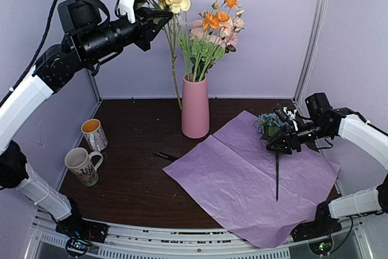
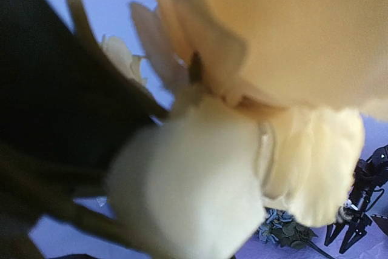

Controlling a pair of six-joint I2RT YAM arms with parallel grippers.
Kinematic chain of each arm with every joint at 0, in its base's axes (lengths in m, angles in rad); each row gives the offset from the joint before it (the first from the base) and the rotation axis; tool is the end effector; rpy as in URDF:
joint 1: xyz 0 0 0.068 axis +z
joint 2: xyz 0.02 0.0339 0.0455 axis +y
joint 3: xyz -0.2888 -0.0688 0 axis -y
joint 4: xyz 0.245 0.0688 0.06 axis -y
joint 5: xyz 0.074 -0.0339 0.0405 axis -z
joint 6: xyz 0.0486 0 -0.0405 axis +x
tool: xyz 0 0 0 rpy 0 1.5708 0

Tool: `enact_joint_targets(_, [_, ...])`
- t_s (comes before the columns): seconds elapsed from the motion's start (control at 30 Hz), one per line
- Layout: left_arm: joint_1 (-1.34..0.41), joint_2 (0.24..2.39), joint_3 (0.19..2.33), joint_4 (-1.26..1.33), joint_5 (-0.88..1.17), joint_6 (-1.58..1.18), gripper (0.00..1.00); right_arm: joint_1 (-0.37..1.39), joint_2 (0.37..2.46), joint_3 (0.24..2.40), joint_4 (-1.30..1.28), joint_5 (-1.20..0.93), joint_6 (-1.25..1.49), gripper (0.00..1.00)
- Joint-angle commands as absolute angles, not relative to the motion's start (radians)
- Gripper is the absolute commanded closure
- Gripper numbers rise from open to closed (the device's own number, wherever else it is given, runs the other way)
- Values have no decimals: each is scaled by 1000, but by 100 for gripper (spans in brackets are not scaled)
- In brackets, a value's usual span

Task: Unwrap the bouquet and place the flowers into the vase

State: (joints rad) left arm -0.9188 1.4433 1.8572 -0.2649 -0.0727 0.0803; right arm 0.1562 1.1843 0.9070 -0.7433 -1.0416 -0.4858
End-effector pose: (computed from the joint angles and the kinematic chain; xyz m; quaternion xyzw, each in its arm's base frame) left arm 0.1876 -0.2400 0.5716 0.2882 0.5856 -0.2866 0.7013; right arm 0.2056 0.0748 0.2876 -0.3917 0.7495 0.4337 0.3110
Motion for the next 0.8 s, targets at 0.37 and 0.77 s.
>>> enact_joint_targets(0.37, [-779,1482,1813,-105,-149,139,100,152,1065,862,-575,-812,-366,46])
enact_joint_targets(0.77, [-738,1762,2333,-173,0,110,100,153,1112,880,-595,-754,-407,46])
